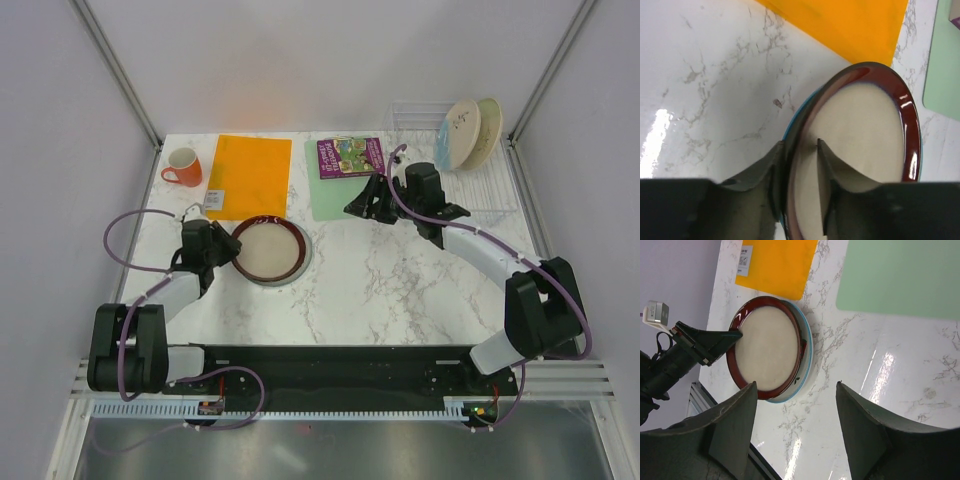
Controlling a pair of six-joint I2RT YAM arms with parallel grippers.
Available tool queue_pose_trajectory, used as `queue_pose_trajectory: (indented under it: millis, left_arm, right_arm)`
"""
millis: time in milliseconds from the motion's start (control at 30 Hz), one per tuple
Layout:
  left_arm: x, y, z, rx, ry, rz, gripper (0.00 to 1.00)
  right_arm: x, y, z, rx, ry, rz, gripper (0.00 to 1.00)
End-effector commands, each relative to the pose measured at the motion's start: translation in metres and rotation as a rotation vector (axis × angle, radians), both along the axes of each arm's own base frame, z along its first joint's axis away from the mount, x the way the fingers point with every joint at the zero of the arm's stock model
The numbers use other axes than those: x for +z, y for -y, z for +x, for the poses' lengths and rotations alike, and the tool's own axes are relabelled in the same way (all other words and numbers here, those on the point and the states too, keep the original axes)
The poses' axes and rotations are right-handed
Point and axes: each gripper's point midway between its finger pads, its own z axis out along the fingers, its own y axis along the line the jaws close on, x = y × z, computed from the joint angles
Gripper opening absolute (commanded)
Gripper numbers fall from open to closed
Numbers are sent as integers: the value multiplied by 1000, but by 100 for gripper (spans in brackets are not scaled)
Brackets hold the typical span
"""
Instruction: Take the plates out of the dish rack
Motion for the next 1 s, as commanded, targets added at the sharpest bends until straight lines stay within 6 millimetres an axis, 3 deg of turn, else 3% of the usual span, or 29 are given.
queue_pose_trajectory:
  millis: [0,233,267,300,333,400,467,600,633,767,900,967]
  left_arm:
    - [13,19,-4,-86,33,-64,45]
    - [10,28,-14,-117,-15,-97,55]
    - [11,26,-15,-110,-18,-93,70]
    - [16,23,-13,-97,-12,-78,98]
    - [16,20,-13,-96,-26,-59,100]
    - [13,12,-16,-70,-89,-14,100]
    - [11,6,-21,-48,-127,22,100]
    - [27,-6,-24,25,-94,47,100]
    - [40,-7,-24,31,-59,45,100]
    - [90,-2,-21,10,78,21,100]
    - [137,18,-19,-90,193,-33,100]
    - [147,24,-20,-126,218,-48,100]
  right_arm:
    - [16,-2,11,13,54,-4,71]
    - [25,9,17,-13,86,-76,72]
    - [25,16,22,-50,98,-108,72]
    - [23,22,23,-67,91,-140,72]
    - [33,27,27,-79,129,-172,73]
    - [31,45,32,-141,130,-264,73]
    - [47,58,40,-186,180,-327,74]
    - [69,110,56,-378,228,-530,80]
    - [88,133,66,-496,261,-604,82]
    - [124,195,91,-711,309,-804,86]
    - [139,233,117,-822,301,-928,86]
    - [136,253,134,-871,279,-948,86]
